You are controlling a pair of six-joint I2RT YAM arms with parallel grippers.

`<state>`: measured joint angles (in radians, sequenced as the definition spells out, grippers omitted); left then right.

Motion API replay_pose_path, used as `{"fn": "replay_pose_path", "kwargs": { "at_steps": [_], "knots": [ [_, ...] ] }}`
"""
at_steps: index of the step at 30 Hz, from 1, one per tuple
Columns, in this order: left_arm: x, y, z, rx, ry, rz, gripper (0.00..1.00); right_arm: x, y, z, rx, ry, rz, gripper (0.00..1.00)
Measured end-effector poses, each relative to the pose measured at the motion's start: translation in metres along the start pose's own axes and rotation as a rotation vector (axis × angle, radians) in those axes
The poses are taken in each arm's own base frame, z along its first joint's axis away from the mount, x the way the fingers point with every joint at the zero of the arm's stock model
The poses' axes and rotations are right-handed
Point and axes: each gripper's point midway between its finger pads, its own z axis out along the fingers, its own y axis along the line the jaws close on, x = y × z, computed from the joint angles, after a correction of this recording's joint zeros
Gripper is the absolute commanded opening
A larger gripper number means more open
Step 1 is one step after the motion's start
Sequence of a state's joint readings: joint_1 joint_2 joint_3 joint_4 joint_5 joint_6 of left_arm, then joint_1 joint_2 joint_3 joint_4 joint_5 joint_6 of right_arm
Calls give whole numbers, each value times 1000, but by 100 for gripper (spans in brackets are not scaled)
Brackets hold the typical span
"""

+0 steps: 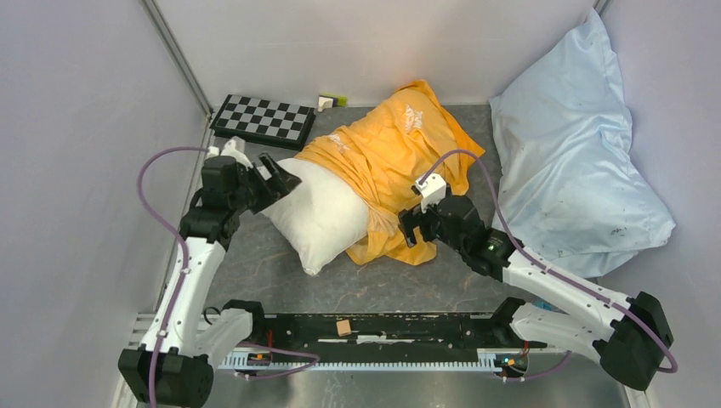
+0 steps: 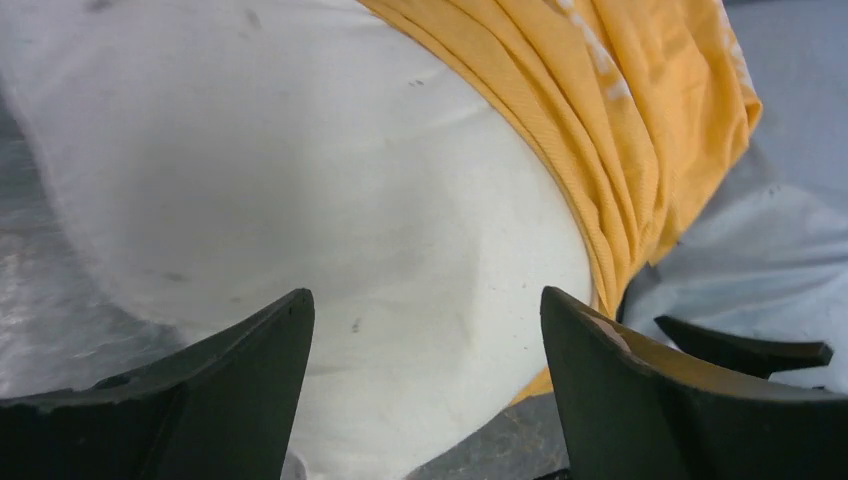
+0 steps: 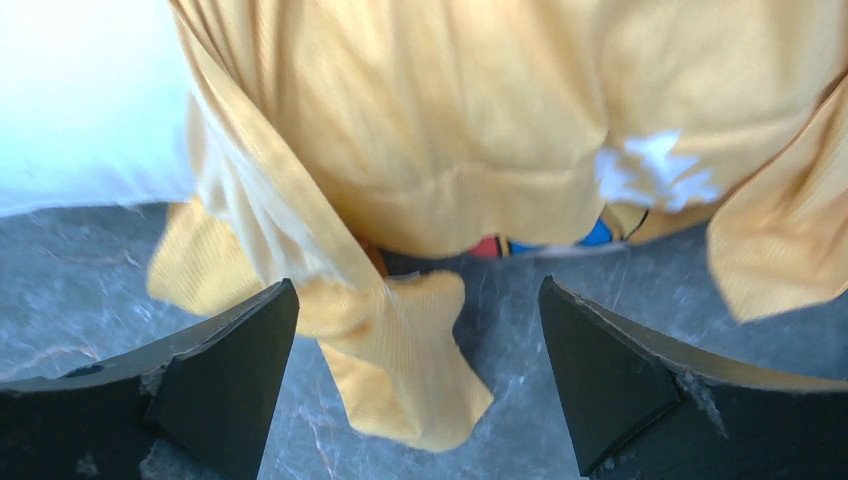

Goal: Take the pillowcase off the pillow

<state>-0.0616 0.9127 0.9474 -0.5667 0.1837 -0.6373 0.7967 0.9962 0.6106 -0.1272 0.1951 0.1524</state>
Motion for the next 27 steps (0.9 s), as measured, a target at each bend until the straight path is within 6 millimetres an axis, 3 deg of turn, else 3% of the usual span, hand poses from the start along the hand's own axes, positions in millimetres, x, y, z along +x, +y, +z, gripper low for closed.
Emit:
{"fn": "replay_pose_path", "kwargs": {
  "at_steps": [6,12,17,22,27],
  "knots": [
    [41,-28,20,145,123,75,100,-76,10,0,-39,-103,-55,98],
    [66,-43,29,214,129,72,100,-147,23,33,-46,-147,-91,98],
    [75,-45,43,168,115,78,100,-162,38,68,-58,-130,-120,98],
    [85,-16,70,-34,111,28,100,-162,57,102,-46,-94,-167,98],
    [80,0,76,-151,38,-35,100,-160,65,133,-10,-60,-205,98]
  ]
}}
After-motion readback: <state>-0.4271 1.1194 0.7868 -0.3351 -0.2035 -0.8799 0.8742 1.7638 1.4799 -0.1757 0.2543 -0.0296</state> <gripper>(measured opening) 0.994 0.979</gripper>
